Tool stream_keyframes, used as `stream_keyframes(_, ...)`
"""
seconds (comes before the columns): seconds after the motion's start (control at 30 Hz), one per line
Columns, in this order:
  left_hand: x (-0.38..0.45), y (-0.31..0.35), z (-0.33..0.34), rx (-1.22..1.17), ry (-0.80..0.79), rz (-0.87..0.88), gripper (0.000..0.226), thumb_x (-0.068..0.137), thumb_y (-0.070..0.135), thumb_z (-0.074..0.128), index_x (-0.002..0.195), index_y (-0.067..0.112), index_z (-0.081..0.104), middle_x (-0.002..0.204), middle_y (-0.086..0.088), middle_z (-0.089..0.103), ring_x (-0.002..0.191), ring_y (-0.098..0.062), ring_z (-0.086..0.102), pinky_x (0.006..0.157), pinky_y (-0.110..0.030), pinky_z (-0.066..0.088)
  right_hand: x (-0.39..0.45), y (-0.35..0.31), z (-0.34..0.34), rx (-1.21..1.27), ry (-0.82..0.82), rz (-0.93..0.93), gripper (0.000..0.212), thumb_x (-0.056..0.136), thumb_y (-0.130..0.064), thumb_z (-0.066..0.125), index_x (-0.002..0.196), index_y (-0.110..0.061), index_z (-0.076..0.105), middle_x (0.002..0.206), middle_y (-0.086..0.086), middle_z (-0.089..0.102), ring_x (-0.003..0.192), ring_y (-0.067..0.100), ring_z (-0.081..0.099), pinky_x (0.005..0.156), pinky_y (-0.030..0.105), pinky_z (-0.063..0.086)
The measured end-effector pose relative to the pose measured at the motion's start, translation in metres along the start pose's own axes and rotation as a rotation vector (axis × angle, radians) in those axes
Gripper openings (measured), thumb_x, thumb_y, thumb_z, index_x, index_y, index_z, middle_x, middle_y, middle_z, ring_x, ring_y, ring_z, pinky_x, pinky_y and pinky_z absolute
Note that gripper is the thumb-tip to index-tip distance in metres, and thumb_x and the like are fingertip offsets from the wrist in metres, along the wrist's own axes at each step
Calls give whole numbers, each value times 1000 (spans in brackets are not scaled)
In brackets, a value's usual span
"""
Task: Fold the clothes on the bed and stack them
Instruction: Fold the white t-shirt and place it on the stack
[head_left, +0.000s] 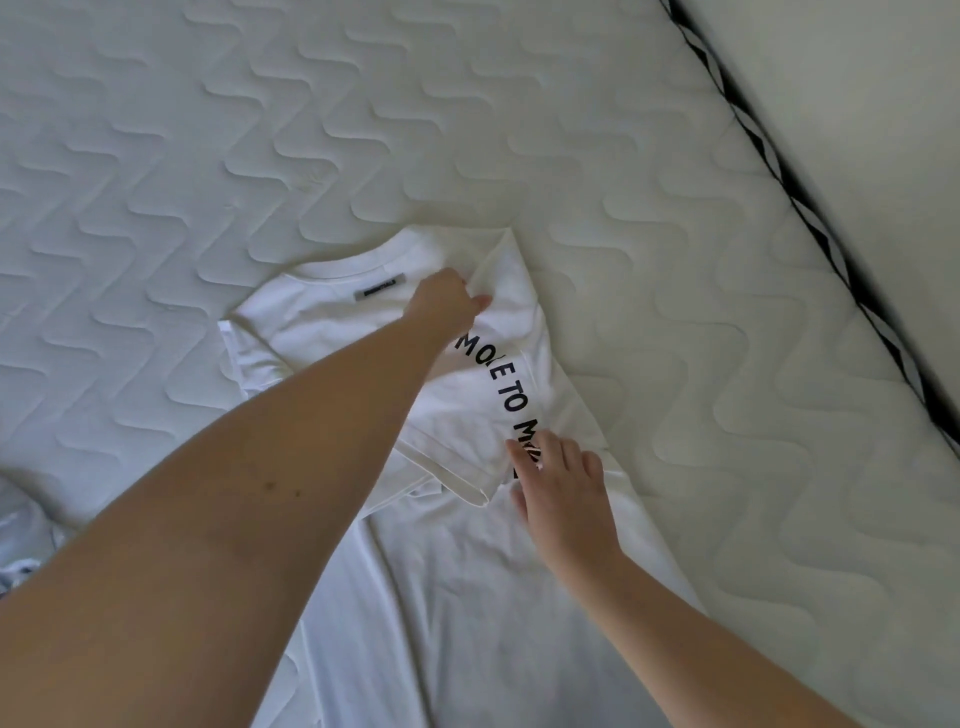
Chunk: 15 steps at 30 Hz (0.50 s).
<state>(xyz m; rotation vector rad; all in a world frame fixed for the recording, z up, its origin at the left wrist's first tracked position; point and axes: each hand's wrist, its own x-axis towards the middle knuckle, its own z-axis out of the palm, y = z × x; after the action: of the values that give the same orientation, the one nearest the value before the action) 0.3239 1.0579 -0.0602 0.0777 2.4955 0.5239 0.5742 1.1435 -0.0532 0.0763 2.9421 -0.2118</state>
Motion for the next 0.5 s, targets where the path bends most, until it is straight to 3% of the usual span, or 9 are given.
stream_keyframes(0.1, 3, -7, -1, -73, 112, 10, 16, 98, 34, 51, 103, 18, 51, 83, -2, 60, 69, -17, 57, 56, -28, 36, 5, 7, 5, 54, 186, -77, 8, 86, -26, 68, 91, -20, 70, 86, 2, 60, 72, 24, 56, 64, 35, 43)
stream_keyframes(0.23, -1, -24, -5, -163, 292, 64, 7, 99, 32, 47, 95, 27, 48, 65, 7, 59, 50, -6, 54, 48, -24, 30, 11, 5, 6, 151, 278, -119, 14, 91, -20, 58, 98, -14, 69, 82, 3, 59, 67, 24, 54, 60, 35, 43)
stream_keyframes(0.37, -2, -42, -4, -98, 291, 39, 19, 103, 27, 37, 106, 18, 53, 68, 0, 57, 66, -19, 54, 55, -24, 28, 13, -5, 8, 182, 147, -101, 51, 75, -7, 71, 125, -12, 61, 113, 5, 63, 98, 27, 61, 86, 38, 50)
stream_keyframes(0.43, 0, -44, -6, -113, 199, 3, 33, 104, 36, 36, 88, 12, 54, 63, 1, 51, 62, -18, 50, 57, -29, 34, 10, -6, 10, 186, 76, -83, 62, 71, -5, 70, 131, -13, 56, 124, 7, 59, 114, 29, 57, 95, 39, 47)
stream_keyframes(0.5, 3, -44, -8, -117, 88, -6, 50, 98, 53, 43, 68, 14, 49, 58, 2, 47, 56, -16, 47, 52, -30, 33, 8, -4, 12, 187, 34, -44, 68, 68, -2, 70, 133, -13, 54, 126, 9, 58, 114, 29, 57, 93, 39, 48)
